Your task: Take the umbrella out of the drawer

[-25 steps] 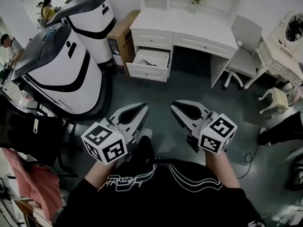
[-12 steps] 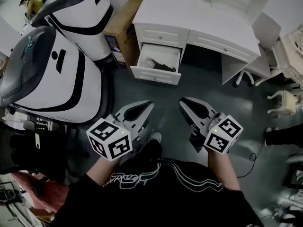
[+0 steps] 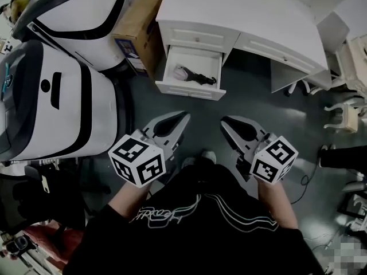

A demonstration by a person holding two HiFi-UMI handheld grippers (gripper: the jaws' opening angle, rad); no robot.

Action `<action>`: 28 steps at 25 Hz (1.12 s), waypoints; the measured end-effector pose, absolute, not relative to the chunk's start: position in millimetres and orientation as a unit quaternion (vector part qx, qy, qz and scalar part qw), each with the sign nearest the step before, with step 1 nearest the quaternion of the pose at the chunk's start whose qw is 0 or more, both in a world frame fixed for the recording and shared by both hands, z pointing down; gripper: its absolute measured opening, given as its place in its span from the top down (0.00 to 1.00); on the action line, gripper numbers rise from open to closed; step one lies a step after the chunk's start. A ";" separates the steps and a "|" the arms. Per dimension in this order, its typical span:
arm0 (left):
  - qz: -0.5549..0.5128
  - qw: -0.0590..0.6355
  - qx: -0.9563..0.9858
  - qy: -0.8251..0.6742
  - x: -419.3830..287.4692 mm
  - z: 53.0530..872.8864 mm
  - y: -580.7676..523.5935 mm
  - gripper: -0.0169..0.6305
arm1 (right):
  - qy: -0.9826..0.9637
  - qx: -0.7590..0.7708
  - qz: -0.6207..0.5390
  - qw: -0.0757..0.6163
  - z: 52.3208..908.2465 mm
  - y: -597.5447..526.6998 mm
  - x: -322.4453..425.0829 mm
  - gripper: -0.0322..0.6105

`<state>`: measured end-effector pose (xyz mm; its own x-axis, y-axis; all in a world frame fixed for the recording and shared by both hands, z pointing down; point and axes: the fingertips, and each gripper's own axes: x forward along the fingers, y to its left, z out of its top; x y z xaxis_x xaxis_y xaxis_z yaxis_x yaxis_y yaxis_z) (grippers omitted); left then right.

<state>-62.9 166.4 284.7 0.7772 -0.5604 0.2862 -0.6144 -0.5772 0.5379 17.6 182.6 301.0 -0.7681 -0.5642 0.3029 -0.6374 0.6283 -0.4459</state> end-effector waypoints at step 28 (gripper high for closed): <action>0.079 0.414 0.796 -0.434 -61.7 461.2 -77.3 0.94 | -0.914 0.179 0.244 0.268 528.2 -104.5 13.8 0.70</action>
